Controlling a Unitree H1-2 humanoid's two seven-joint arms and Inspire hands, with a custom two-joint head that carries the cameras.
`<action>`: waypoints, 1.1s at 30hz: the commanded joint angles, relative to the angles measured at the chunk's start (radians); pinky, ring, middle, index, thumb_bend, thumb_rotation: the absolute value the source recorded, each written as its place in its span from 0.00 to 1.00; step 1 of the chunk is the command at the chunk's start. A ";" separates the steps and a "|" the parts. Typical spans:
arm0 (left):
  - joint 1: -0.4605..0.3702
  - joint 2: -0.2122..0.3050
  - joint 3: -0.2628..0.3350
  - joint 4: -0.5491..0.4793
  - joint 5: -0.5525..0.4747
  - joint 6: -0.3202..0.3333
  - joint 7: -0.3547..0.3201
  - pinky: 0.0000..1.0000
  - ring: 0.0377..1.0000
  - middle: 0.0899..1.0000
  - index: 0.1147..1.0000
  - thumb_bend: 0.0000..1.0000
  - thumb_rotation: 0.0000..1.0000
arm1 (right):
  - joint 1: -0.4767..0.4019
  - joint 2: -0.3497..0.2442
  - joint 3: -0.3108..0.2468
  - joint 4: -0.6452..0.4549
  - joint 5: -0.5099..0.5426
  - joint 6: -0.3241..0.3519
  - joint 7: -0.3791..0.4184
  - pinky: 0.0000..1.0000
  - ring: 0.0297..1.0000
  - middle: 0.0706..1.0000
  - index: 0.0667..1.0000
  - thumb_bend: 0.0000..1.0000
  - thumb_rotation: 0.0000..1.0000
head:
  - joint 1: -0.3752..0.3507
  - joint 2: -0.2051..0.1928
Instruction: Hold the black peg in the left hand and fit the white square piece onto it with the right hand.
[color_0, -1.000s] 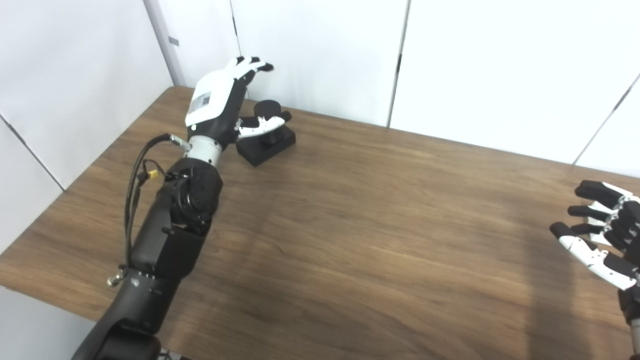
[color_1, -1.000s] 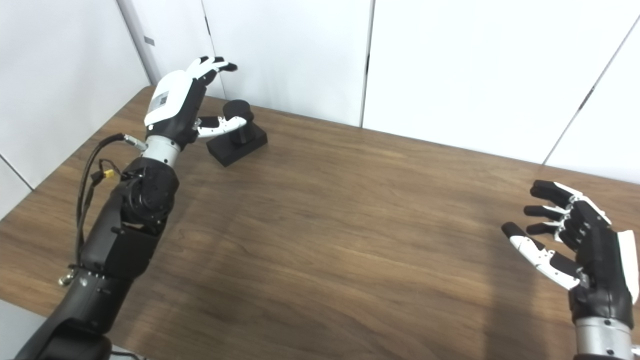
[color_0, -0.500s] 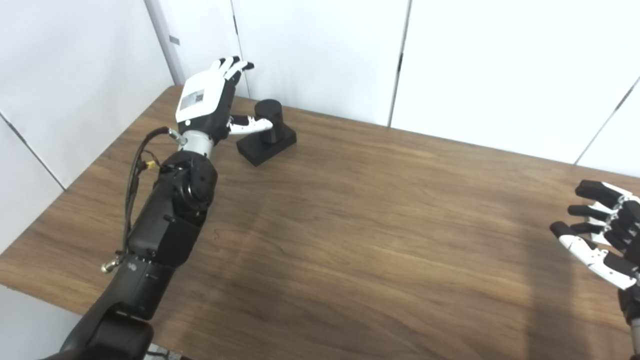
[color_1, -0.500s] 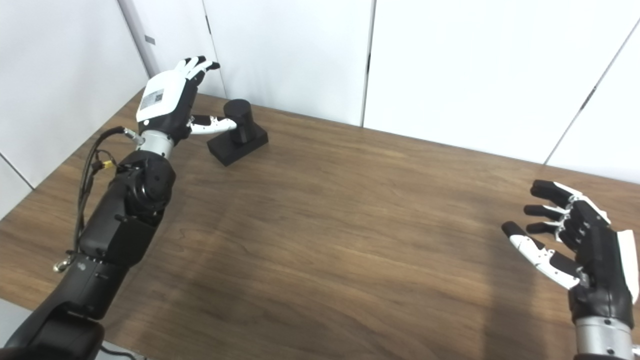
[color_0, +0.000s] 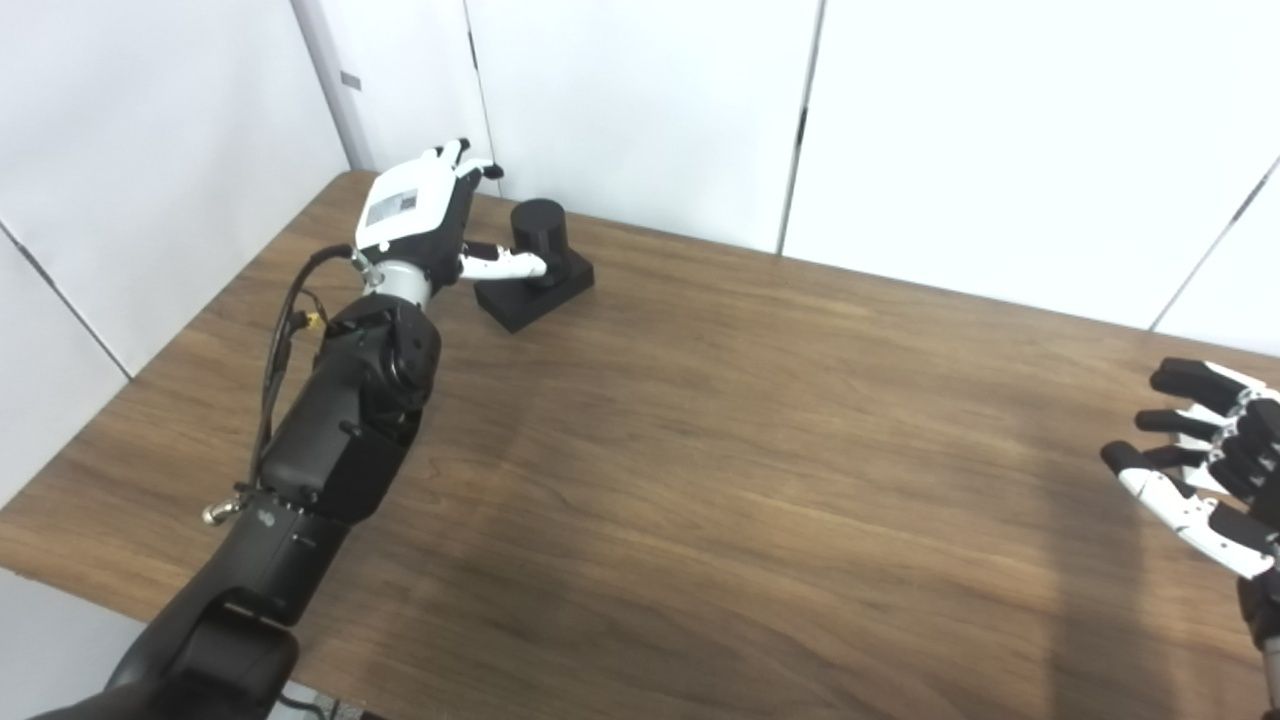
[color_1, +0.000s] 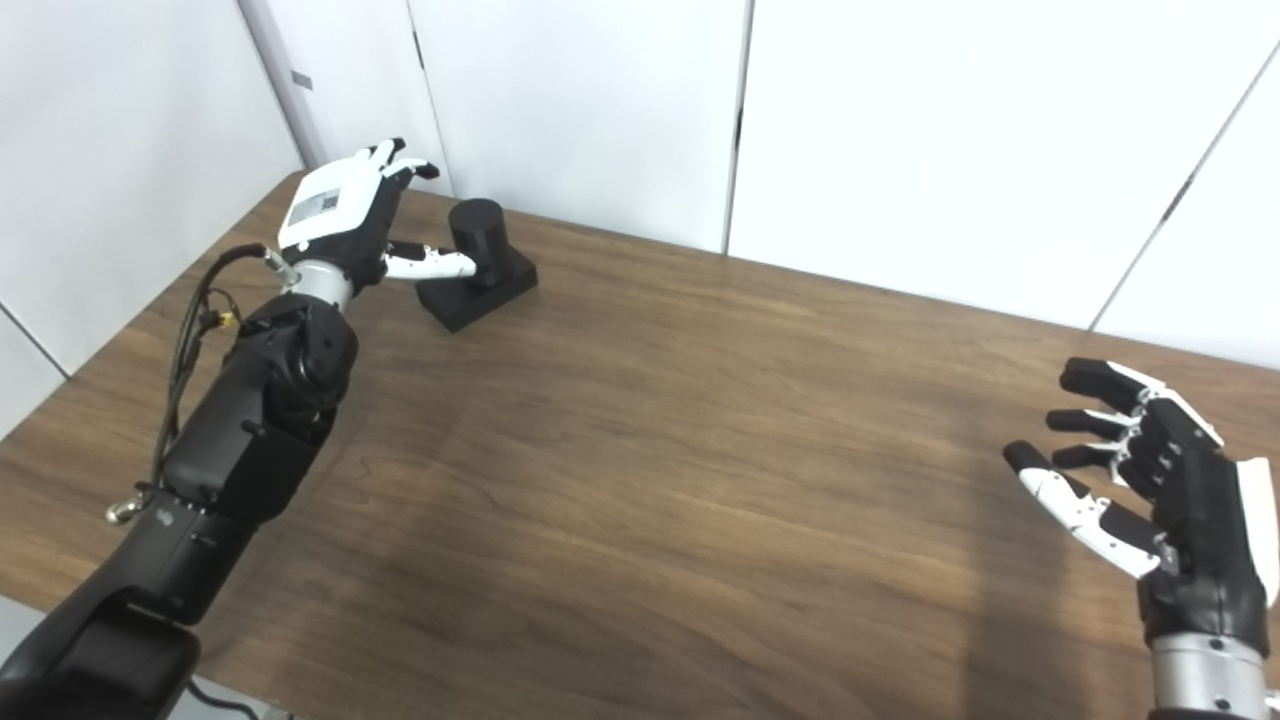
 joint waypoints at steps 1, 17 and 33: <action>-0.064 0.038 0.003 0.004 0.019 0.002 0.020 0.91 1.00 1.00 0.82 1.00 0.55 | -0.036 -0.004 -0.006 -0.040 -0.002 -0.014 0.001 0.49 0.63 0.71 0.68 0.44 0.00 | 0.000 0.000; -0.086 0.036 -0.051 0.117 0.028 0.022 0.018 0.92 1.00 1.00 0.83 0.98 0.53 | -0.032 -0.010 -0.011 -0.038 0.005 -0.025 0.004 0.52 0.64 0.72 0.69 0.44 0.00 | -0.006 0.007; -0.092 0.012 -0.085 0.193 0.010 0.026 0.046 0.88 1.00 1.00 0.81 0.96 0.53 | -0.022 -0.008 -0.013 -0.067 0.002 0.008 0.003 0.53 0.66 0.72 0.69 0.44 0.00 | -0.015 0.017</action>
